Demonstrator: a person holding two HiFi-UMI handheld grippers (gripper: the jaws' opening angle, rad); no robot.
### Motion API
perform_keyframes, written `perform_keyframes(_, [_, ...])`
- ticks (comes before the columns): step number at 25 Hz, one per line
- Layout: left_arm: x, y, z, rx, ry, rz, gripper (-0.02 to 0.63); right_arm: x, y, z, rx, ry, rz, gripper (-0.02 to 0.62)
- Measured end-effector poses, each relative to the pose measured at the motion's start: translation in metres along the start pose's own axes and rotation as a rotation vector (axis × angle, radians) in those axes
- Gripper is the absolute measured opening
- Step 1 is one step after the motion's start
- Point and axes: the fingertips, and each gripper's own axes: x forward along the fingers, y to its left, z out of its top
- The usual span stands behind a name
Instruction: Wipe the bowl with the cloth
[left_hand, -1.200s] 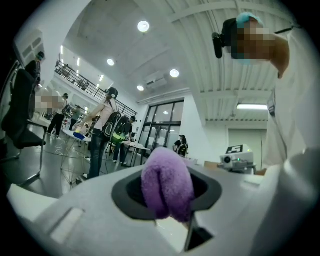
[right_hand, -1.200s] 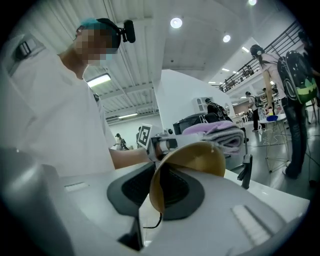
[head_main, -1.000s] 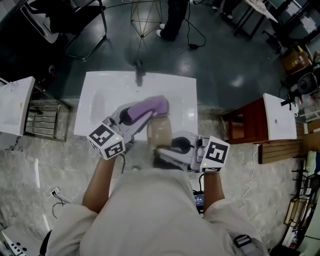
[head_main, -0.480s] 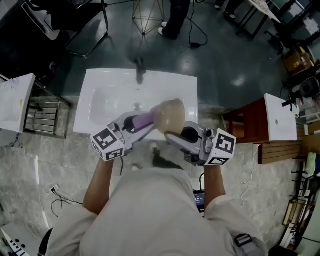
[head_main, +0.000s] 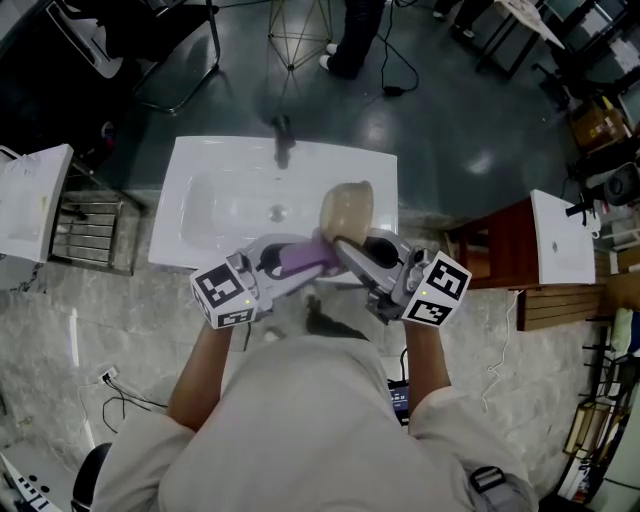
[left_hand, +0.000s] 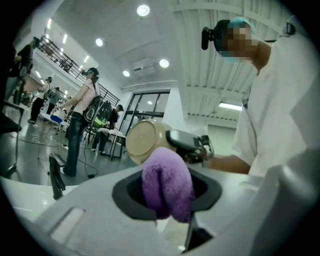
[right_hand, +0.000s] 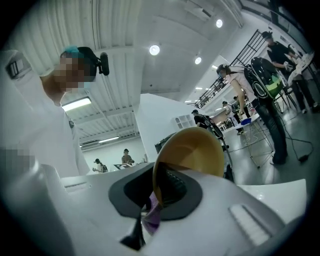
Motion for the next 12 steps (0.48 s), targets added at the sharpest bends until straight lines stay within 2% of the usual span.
perform_keyframes(6, [-0.004,0.0,0.009,0.062,0.02,-0.005,0.124,0.008,-0.015,-0.019,-0.044,0.119,-0.08,0.012])
perform_keyframes(12, [-0.008,-0.002,0.012,0.144,0.043,-0.013,0.124,0.007,-0.021,-0.031,-0.039,0.172,-0.083,0.012])
